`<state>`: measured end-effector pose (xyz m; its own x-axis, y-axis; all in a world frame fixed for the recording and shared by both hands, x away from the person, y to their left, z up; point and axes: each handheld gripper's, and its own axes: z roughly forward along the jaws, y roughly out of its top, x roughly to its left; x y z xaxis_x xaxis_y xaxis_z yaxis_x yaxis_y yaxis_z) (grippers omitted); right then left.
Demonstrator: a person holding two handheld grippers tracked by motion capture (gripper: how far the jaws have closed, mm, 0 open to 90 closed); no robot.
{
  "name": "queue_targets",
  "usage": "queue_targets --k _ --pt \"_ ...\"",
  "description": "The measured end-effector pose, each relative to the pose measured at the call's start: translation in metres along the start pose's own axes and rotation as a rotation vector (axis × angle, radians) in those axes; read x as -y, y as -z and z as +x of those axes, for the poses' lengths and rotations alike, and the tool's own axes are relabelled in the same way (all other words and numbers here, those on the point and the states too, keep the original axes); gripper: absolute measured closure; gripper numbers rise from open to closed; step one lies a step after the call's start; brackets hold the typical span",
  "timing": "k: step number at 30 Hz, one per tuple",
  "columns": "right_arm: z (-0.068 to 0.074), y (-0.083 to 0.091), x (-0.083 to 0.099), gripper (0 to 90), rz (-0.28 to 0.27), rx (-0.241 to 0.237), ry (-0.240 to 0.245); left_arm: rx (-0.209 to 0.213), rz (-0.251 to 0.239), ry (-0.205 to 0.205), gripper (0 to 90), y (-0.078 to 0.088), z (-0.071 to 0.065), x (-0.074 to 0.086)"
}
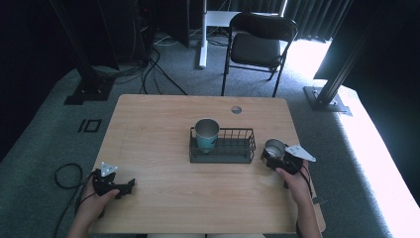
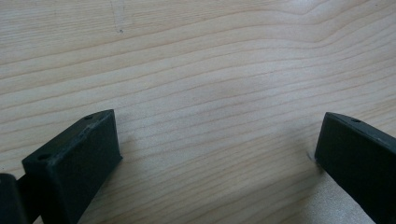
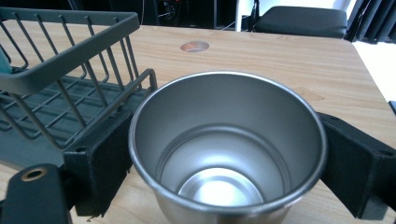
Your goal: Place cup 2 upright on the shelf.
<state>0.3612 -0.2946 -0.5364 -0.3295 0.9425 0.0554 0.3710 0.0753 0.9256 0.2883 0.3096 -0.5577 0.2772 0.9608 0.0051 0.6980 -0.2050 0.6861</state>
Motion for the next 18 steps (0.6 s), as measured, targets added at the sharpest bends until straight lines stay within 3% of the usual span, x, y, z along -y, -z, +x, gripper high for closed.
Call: queue_targets --k 9,18 --pt "0.0004 -0.0018 -0.0029 13.0 0.001 0.007 0.027 0.0 0.0 0.0 0.5 0.0 0.0 0.0" --pt "0.0 -0.0003 -0.0094 13.1 0.004 0.01 0.011 0.0 0.0 0.0 0.5 0.0 0.0 0.0"
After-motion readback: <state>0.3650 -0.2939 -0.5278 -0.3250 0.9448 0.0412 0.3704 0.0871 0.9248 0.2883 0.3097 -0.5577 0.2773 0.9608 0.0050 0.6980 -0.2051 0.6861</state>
